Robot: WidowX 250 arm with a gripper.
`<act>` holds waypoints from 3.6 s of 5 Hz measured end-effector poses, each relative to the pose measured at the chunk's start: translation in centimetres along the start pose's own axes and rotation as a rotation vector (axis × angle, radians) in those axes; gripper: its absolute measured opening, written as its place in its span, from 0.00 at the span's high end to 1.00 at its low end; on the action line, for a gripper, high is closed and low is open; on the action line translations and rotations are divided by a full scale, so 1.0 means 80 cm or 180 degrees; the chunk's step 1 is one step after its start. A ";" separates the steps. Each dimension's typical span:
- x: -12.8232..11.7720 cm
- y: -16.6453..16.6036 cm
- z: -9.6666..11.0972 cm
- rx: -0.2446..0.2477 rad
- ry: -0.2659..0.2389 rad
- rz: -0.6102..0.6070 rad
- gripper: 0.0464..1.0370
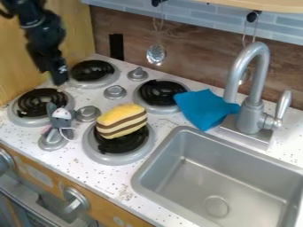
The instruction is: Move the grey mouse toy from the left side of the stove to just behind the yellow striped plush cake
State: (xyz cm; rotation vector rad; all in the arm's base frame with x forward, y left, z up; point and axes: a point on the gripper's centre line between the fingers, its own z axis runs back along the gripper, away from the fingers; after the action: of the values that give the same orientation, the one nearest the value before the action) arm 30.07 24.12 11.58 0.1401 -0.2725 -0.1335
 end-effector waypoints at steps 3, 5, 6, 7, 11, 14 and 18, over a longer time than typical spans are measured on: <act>-0.044 0.008 -0.066 -0.0125 0.0096 -0.0191 0.03; -0.040 -0.013 -0.092 -0.0482 -0.0032 -0.0219 0.03; -0.035 -0.016 -0.092 -0.0523 -0.0121 -0.0265 0.03; -0.036 -0.017 -0.103 -0.0528 -0.0134 -0.0316 0.08; -0.041 -0.018 -0.102 -0.0277 -0.0163 -0.0347 0.54; -0.028 -0.020 -0.063 -0.0260 -0.0405 -0.0429 0.54; 0.057 -0.082 -0.041 -0.0424 -0.0829 -0.0707 0.54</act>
State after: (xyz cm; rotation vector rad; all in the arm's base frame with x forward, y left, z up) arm 34.56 17.42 8.62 0.0195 -0.5063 -0.3912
